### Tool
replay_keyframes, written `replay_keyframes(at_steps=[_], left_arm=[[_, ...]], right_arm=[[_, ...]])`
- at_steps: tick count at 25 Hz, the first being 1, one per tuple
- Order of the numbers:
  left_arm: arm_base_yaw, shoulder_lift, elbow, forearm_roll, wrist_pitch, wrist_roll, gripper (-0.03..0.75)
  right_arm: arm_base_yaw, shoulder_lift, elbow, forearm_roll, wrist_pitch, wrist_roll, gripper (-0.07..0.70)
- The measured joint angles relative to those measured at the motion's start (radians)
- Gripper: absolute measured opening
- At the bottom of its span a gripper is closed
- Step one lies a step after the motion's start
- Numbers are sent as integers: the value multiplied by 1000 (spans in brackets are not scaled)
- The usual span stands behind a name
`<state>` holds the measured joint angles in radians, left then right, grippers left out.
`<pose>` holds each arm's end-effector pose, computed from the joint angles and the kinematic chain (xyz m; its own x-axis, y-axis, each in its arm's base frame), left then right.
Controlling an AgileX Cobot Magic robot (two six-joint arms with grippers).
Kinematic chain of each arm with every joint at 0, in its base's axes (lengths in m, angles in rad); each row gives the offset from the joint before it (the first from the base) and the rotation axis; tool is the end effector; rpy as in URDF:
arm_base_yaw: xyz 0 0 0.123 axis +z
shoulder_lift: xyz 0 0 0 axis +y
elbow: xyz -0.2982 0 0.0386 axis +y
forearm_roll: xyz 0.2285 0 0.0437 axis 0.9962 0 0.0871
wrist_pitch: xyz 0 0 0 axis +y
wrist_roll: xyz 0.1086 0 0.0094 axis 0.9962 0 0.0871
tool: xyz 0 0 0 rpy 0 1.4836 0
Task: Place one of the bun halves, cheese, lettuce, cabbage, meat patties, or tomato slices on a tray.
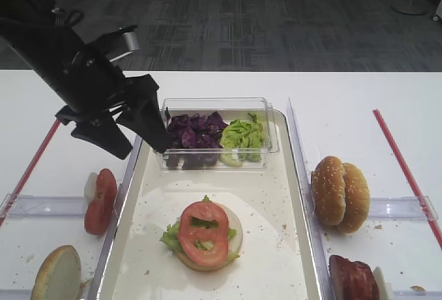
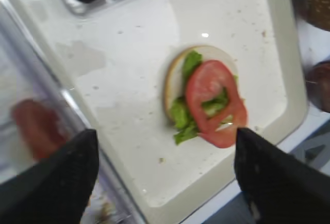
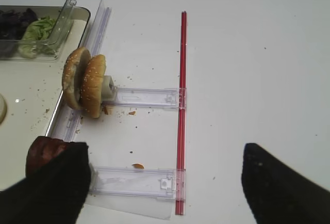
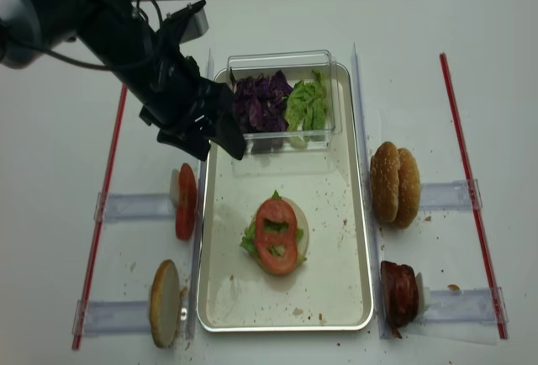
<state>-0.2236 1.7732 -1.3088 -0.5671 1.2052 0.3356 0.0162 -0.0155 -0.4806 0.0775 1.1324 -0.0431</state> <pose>0.3059 -0.1257 0.2499 -0.9438 0.3135 -0.1044 0.3230 0.8082 -0.4925 -0.0260 0.0072 0.2474 -0.5201 -0.0186 -0.8539 -0.0813 0.9963 0.0279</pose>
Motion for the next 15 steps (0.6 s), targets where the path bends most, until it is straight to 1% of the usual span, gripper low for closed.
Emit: replay_keyframes(at_steps=[4, 7, 11, 15], left_arm=[[7, 0, -57, 207, 3, -113, 504], [7, 0, -82, 351, 7, -176, 504], [36, 0, -92, 459, 9, -222, 504], [93, 0, -92, 497, 10, -235, 504]], right_arm=[[0, 0, 0, 0, 0, 0, 615], [0, 0, 0, 0, 0, 0, 615], [0, 0, 0, 0, 0, 0, 615], [0, 0, 0, 0, 0, 0, 615]])
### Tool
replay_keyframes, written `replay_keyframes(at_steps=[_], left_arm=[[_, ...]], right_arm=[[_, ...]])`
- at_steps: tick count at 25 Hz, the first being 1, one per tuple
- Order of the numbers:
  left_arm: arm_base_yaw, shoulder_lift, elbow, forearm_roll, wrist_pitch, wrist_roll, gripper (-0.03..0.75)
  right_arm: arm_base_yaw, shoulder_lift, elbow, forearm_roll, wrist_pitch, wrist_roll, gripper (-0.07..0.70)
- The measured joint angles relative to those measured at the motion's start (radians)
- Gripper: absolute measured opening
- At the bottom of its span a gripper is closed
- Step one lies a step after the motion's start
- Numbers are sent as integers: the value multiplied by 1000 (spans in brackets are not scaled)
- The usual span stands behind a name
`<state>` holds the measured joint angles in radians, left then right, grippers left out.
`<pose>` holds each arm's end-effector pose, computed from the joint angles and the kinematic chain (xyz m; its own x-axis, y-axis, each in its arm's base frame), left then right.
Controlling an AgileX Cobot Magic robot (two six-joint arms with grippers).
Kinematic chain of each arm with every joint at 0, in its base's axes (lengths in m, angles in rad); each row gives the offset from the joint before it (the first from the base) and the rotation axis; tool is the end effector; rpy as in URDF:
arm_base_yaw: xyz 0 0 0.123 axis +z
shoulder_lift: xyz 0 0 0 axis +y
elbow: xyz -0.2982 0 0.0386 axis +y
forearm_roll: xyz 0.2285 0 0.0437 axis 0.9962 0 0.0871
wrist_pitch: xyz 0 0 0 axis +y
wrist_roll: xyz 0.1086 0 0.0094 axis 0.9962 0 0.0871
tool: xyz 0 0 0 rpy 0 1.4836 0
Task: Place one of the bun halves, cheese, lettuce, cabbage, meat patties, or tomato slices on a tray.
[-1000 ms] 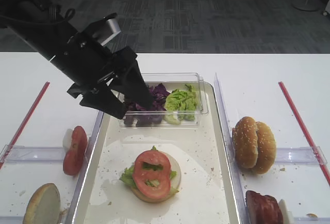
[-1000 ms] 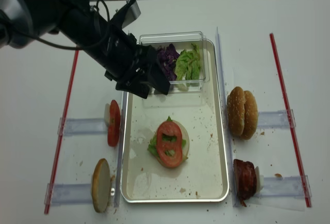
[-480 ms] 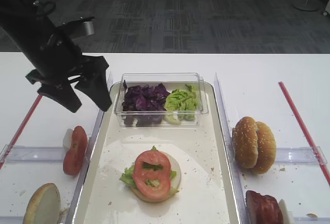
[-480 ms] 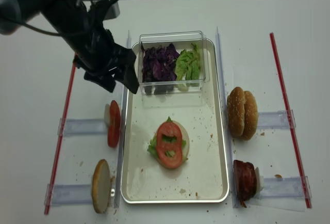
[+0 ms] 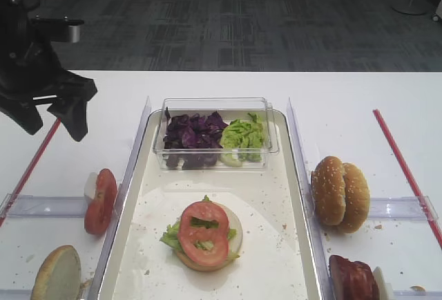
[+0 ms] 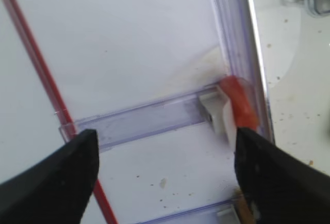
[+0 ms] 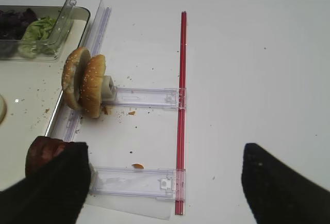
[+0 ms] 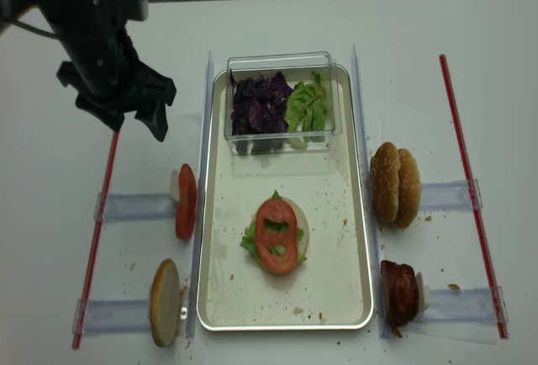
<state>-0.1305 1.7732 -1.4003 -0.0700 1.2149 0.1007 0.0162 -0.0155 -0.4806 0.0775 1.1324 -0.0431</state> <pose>0.3303 -0.0506 0.2563 -0.9759 0.2048 -0.0757 0.2094 0.9760 -0.0598 -0.0260 0.0072 0.2474 -0.5201 -0.0186 -0.8539 -0.0813 0.9963 0.0279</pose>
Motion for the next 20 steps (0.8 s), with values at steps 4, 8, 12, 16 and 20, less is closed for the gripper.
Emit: replay_keyframes(at_steps=[4, 8, 12, 16, 20], left_arm=[[71, 0, 0, 43, 2, -21, 504], [139, 0, 0, 92, 2, -45, 504], [172, 0, 0, 119, 2, -69, 504], [174, 0, 0, 107, 2, -73, 504], [174, 0, 0, 70, 2, -60, 504]], right_arm=[[0, 0, 0, 0, 0, 0, 615], [0, 0, 0, 0, 0, 0, 615], [0, 0, 0, 0, 0, 0, 615], [0, 0, 0, 0, 0, 0, 615], [0, 0, 0, 0, 0, 0, 615]])
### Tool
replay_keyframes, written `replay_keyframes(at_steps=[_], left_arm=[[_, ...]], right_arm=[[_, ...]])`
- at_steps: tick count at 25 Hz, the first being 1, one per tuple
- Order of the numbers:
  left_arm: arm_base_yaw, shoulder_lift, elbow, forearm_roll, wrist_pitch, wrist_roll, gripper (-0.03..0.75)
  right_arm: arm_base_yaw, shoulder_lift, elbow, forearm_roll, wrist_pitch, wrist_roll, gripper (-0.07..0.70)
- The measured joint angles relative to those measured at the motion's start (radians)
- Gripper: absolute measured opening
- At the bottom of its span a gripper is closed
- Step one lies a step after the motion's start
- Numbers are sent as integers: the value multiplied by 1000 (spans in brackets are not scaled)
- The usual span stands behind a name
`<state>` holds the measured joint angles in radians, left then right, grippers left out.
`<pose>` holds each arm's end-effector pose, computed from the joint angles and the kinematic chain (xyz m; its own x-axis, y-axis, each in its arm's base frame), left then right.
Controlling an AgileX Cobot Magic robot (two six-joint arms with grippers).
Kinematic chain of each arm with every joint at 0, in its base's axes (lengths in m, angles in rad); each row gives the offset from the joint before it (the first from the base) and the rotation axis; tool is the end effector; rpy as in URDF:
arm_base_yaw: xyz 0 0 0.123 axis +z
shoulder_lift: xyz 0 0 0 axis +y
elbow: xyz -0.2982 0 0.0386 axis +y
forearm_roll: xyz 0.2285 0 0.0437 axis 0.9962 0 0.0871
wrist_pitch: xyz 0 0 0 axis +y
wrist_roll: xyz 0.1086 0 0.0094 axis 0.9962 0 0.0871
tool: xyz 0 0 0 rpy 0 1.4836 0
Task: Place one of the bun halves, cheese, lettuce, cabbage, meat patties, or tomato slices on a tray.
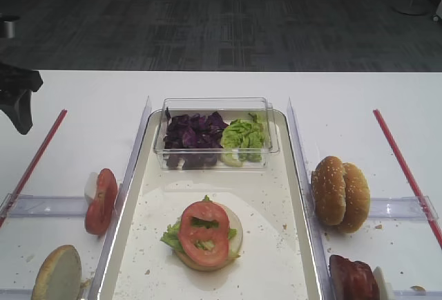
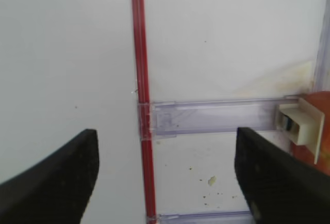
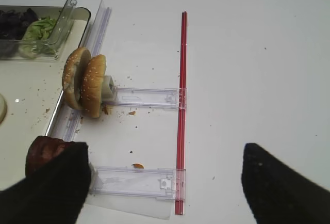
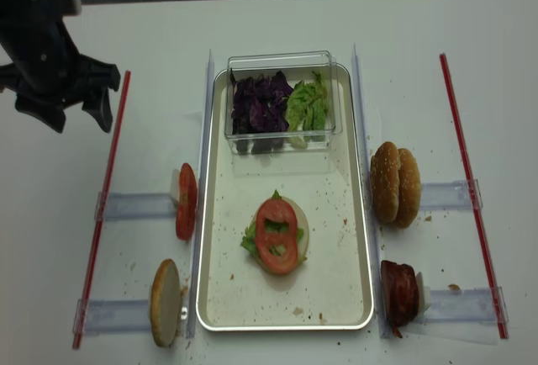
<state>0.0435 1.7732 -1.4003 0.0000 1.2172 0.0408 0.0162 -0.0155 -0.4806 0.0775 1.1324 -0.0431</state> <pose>0.3335 0.0145 0.2560 -0.9977 -0.0026 -0.0678 -0.0028 1.0000 0.0028 -0.0260 0.0072 0.2474 -0.5201 -0.0186 -0.8539 -0.0813 0.9963 0.0279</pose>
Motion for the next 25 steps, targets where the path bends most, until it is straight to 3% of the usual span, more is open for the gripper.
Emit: replay_keyframes(at_steps=[13, 25], left_arm=[[-36, -251, 17, -31, 10, 25, 504], [-53, -658, 338, -33, 21, 29, 503]], right_arm=[[0, 0, 0, 0, 0, -4, 615], [0, 0, 0, 0, 0, -4, 615]])
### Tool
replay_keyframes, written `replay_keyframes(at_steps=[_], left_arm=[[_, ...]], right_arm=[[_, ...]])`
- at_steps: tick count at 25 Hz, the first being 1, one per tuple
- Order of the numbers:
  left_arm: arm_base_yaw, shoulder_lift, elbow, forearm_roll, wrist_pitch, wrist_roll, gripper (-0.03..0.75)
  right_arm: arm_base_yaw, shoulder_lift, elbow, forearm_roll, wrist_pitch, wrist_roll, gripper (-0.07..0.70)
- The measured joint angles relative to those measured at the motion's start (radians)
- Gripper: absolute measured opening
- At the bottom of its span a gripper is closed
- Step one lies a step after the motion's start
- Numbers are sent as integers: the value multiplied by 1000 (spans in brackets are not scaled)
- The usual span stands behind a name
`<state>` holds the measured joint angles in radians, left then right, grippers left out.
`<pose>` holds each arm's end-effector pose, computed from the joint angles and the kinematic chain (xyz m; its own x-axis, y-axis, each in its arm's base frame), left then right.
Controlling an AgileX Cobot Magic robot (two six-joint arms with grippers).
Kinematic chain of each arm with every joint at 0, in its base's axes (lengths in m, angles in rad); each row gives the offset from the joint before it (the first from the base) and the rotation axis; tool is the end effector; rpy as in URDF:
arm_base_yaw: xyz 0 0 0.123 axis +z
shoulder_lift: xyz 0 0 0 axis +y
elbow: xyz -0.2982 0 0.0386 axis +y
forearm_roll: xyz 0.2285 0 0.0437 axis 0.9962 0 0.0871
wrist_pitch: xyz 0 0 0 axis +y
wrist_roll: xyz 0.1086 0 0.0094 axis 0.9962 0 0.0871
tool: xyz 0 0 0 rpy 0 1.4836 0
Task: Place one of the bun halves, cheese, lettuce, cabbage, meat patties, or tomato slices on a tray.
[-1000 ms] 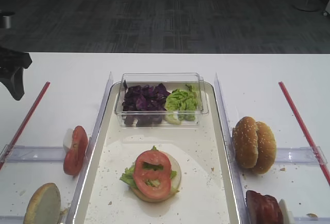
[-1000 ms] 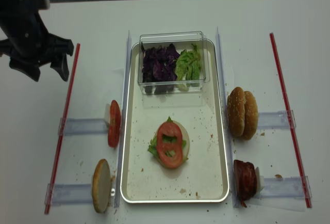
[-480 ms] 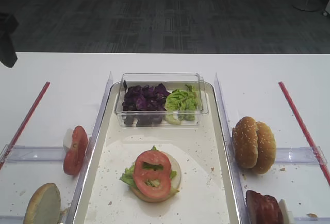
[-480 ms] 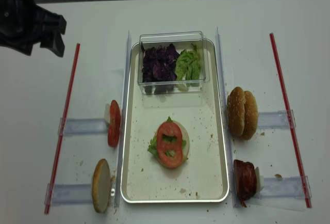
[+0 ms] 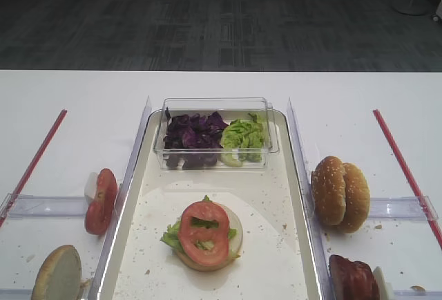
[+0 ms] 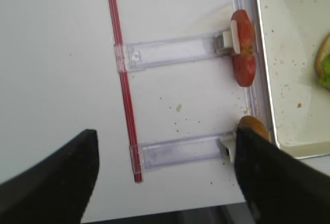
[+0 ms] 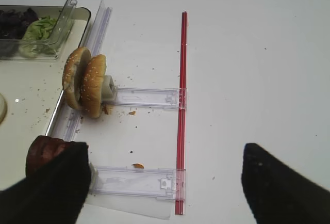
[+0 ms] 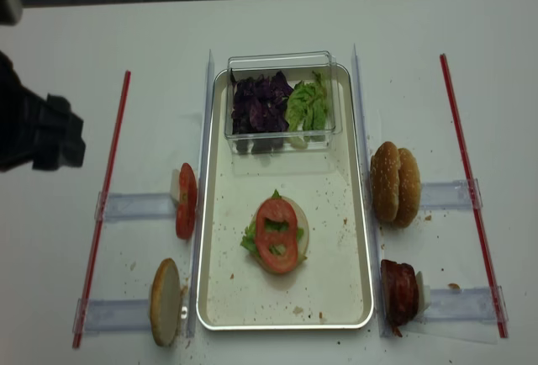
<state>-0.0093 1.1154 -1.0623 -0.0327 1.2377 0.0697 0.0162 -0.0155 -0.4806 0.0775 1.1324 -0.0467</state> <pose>0.1730 -0.0050 0.3376 -0.9304 0.0676 -0.3602 0.0754 0.9971 -0.0076 -0.0260 0.0072 0.2474 -0.5198 -0.0221 -0.8540 -0.0831 0.9962 0.0248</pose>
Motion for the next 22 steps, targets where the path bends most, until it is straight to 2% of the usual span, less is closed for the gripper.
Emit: replay_keyframes(at_steps=[8, 16, 22], left_arm=[[0, -302, 221, 0, 1, 0, 503], [0, -589, 451, -1, -51, 5, 503], [0, -790, 526, -5, -67, 5, 503]], right_arm=[[0, 0, 0, 0, 0, 0, 615], [0, 0, 0, 0, 0, 0, 615], [0, 0, 0, 0, 0, 0, 615]])
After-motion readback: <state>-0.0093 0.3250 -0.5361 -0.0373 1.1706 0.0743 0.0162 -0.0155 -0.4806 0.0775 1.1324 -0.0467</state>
